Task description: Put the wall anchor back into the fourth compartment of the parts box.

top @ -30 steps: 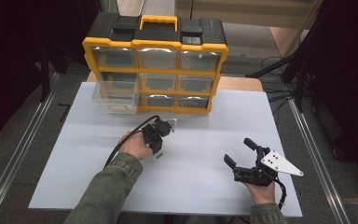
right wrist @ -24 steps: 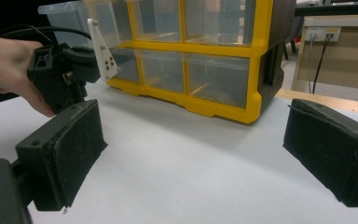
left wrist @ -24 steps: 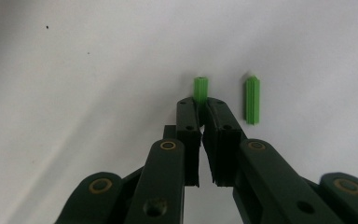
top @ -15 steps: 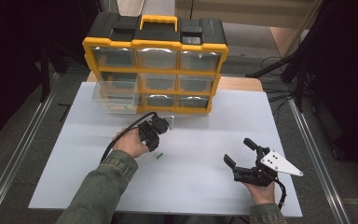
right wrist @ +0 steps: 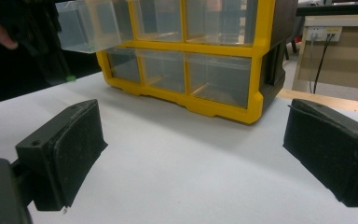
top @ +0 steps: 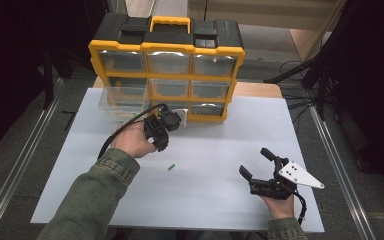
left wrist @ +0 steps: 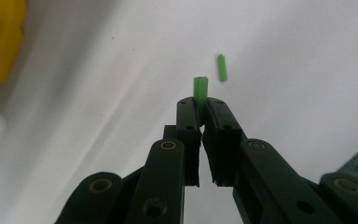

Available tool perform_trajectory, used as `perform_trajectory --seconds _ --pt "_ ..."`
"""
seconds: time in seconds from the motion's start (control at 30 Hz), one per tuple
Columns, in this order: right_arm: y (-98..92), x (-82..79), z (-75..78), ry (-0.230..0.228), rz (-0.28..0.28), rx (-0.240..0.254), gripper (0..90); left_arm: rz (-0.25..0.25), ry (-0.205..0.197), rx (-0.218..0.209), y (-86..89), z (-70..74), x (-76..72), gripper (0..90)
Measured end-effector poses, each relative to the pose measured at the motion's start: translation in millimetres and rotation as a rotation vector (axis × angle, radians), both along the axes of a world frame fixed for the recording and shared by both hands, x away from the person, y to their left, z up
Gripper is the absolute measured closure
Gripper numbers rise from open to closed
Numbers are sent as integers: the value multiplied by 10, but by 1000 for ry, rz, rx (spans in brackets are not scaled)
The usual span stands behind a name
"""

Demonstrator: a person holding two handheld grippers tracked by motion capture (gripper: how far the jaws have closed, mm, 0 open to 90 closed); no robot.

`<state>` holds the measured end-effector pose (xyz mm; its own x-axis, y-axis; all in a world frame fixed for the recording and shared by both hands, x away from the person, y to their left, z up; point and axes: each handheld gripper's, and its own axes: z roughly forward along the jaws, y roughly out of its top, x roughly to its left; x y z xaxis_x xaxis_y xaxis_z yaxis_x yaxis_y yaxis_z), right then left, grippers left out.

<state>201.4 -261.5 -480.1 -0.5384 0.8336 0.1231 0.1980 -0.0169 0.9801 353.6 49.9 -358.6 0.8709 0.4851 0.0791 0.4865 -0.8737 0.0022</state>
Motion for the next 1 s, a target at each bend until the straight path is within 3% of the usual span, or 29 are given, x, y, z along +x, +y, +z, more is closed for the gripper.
perform_trajectory --seconds 0.27,0.53,0.7,1.0 --pt "-5 0 2 -1 0 2 56 2 -49 3 61 520 88 843" --pt "-12 7 2 -6 -2 1 55 61 -103 -13 305 969 310 843" --pt "-10 -4 7 -3 -1 7 56 87 -137 -4 456 1054 489 843" --pt "-31 -2 8 -6 -7 9 55 161 -153 -5 700 949 772 843"
